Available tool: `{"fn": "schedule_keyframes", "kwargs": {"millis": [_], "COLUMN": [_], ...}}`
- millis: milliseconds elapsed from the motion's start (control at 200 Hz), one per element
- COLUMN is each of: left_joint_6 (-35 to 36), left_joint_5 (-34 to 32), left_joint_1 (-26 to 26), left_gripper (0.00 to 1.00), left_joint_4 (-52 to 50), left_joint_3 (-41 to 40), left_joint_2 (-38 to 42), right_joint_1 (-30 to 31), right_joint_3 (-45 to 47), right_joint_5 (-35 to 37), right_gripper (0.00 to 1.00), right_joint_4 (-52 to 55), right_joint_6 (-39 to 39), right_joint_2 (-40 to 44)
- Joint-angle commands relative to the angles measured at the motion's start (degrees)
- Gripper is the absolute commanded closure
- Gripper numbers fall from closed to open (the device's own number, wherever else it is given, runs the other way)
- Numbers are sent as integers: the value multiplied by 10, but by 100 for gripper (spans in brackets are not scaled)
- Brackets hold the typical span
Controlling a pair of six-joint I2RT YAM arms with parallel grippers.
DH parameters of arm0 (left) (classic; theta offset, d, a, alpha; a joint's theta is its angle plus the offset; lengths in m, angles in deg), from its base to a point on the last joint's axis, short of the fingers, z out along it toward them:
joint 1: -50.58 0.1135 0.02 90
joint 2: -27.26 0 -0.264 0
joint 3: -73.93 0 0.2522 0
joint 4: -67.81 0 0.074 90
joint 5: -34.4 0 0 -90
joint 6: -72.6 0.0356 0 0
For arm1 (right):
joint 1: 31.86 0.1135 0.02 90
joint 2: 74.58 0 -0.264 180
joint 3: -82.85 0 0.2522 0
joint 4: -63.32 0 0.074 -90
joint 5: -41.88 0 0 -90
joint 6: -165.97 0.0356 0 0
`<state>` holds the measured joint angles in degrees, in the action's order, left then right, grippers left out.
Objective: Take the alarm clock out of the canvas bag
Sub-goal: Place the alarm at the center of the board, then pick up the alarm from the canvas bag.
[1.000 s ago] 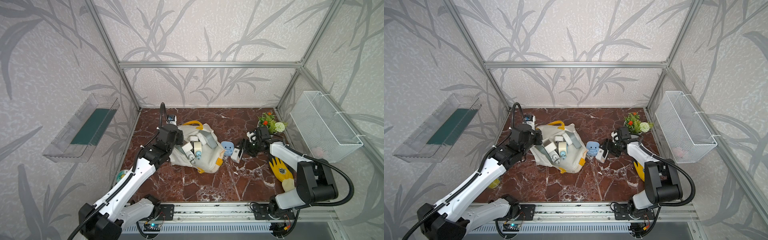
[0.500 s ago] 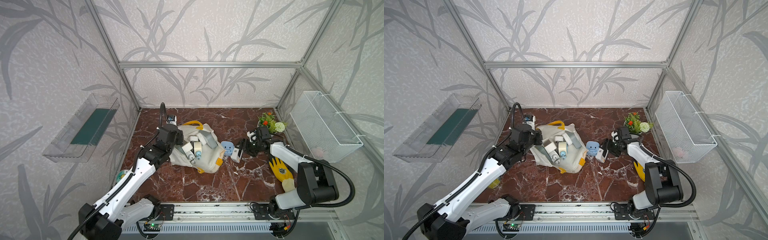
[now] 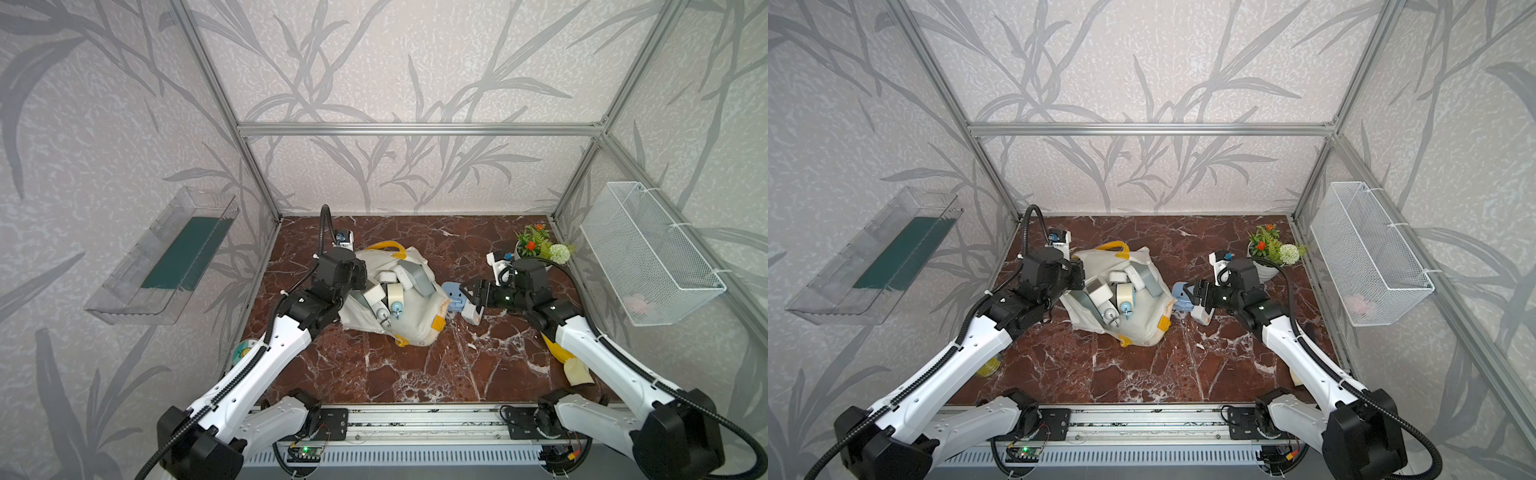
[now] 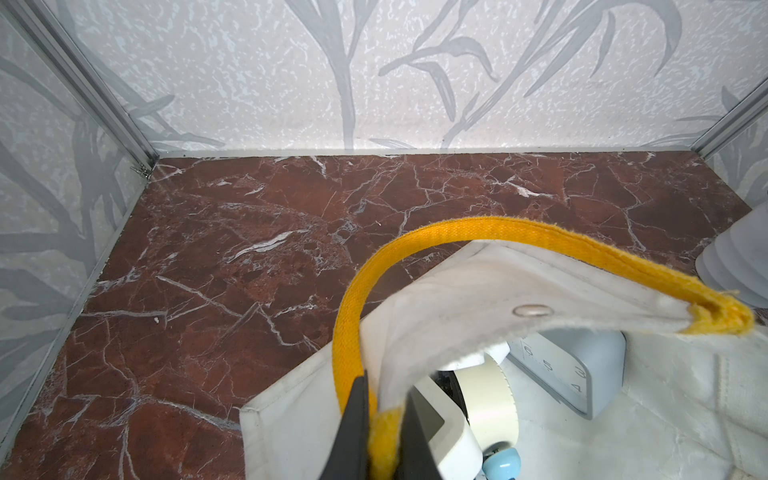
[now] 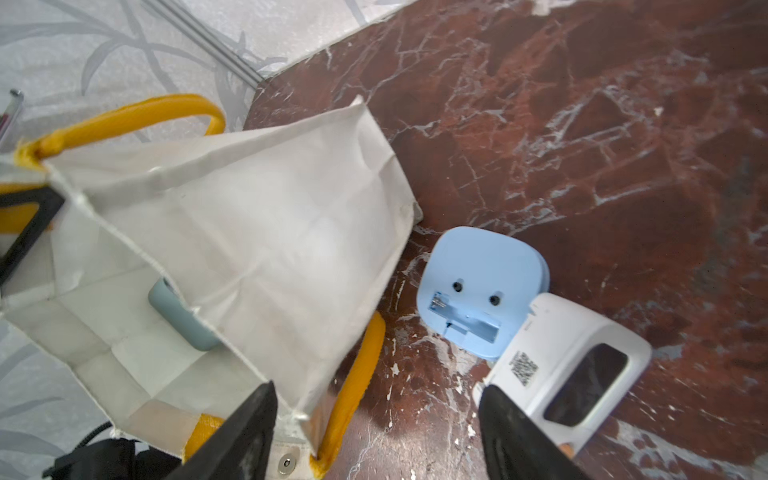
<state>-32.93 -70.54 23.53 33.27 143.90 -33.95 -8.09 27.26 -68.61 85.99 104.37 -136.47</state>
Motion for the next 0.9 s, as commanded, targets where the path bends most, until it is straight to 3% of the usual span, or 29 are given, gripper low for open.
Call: {"fn": "schedule_keyframes", "kwargs": {"millis": [0, 80, 245, 540, 895], "left_joint_6": [-3, -3, 0, 2, 5], "left_joint_5": [-7, -5, -1, 5, 9], "left_joint_1": [1, 1, 1, 0, -5], "left_gripper": [100, 100, 100, 100, 100], "left_joint_4": [14, 16, 23, 33, 35], "left_joint_3": [7, 6, 1, -5, -7], "left_joint_2": [11, 13, 18, 26, 33], "right_joint_1": [66, 122, 199, 302, 334], "right_joint_3": [15, 27, 28, -31, -114], "right_joint_5": [88, 140, 171, 183, 167], "right_gripper": [23, 23, 23, 23, 23], "right_joint_4": [-59, -91, -134, -193, -206], "right_joint_6": [-21, -23, 6, 119, 233], "right_joint_2": [39, 51, 33, -92, -237]}}
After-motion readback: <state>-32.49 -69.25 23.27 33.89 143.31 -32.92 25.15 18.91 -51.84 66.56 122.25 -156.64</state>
